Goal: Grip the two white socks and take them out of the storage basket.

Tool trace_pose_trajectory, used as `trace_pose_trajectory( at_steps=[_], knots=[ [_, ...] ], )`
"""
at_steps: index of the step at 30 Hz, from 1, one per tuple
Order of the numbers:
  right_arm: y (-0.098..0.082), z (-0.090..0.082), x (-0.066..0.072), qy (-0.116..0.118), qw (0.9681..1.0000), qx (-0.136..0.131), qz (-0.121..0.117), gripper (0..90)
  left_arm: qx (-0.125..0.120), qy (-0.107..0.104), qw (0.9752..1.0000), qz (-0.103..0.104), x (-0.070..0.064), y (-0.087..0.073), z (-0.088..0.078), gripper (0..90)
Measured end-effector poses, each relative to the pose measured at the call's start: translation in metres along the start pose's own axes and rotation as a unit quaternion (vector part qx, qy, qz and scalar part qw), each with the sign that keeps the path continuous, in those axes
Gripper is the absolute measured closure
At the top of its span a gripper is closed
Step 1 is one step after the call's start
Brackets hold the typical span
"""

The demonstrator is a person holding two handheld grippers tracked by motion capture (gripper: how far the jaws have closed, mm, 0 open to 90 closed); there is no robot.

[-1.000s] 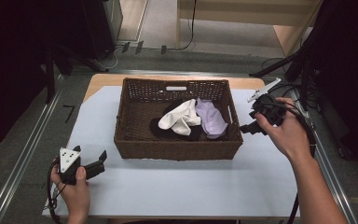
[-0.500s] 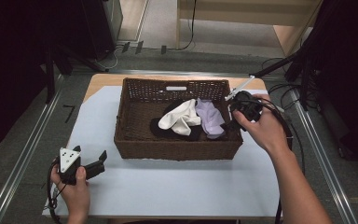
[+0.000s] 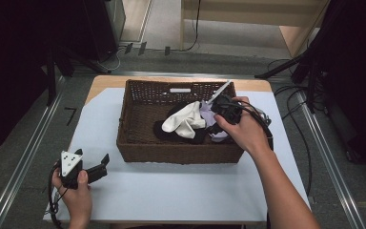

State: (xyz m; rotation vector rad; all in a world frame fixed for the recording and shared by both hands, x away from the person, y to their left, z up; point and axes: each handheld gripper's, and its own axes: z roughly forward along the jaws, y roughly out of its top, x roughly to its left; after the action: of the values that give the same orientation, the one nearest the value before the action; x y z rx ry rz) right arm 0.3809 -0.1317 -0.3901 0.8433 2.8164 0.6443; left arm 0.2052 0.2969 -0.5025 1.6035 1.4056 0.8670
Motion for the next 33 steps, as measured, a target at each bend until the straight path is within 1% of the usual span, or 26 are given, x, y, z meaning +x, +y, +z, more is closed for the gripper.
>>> trace_pose_trajectory(
  at_steps=[3,6,10,14,16,20,23,26,30,32,33],
  knots=[
    [0.008,0.009,0.004,0.003,1.0000,0.007,0.001,30.3,0.000,-0.001,1.0000,-0.001,0.000,0.000,0.000,4.8],
    [0.015,0.020,0.008,0.000,0.9999,0.017,0.000,30.6,0.000,-0.001,1.0000,-0.002,0.000,0.000,0.000,4.8],
    [0.025,0.030,0.012,0.001,0.9997,0.022,0.000,30.6,0.000,-0.001,1.0000,-0.002,0.000,0.000,0.000,4.8],
    [0.038,0.039,0.018,-0.005,0.9994,0.034,-0.003,30.6,0.000,-0.001,1.0000,-0.003,0.000,0.000,0.000,5.1],
    [0.044,0.044,0.021,-0.004,0.9993,0.035,-0.006,30.3,-0.001,-0.001,1.0000,-0.004,0.000,0.000,0.000,5.1],
    [0.057,0.055,0.025,-0.005,0.9984,0.053,-0.017,28.9,0.000,-0.002,1.0000,-0.004,0.000,0.000,0.000,5.2],
    [0.067,0.062,0.027,-0.008,0.9981,0.058,-0.019,27.4,0.001,-0.003,1.0000,-0.003,0.000,0.000,0.000,5.4],
    [0.076,0.068,0.025,-0.010,0.9983,0.056,-0.011,26.6,0.000,-0.003,1.0000,-0.004,0.000,0.000,0.000,5.4],
    [0.087,0.075,0.024,-0.013,0.9989,0.046,0.003,26.4,-0.002,-0.003,1.0000,-0.005,0.000,0.000,0.000,5.5],
    [0.092,0.080,0.023,-0.016,0.9987,0.048,0.012,26.4,-0.001,-0.004,1.0000,-0.004,0.000,0.000,0.000,5.6],
    [0.092,0.080,0.023,-0.016,0.9987,0.048,0.012,26.4,-0.001,-0.004,1.0000,-0.004,0.000,0.000,0.000,5.7]
  ],
)
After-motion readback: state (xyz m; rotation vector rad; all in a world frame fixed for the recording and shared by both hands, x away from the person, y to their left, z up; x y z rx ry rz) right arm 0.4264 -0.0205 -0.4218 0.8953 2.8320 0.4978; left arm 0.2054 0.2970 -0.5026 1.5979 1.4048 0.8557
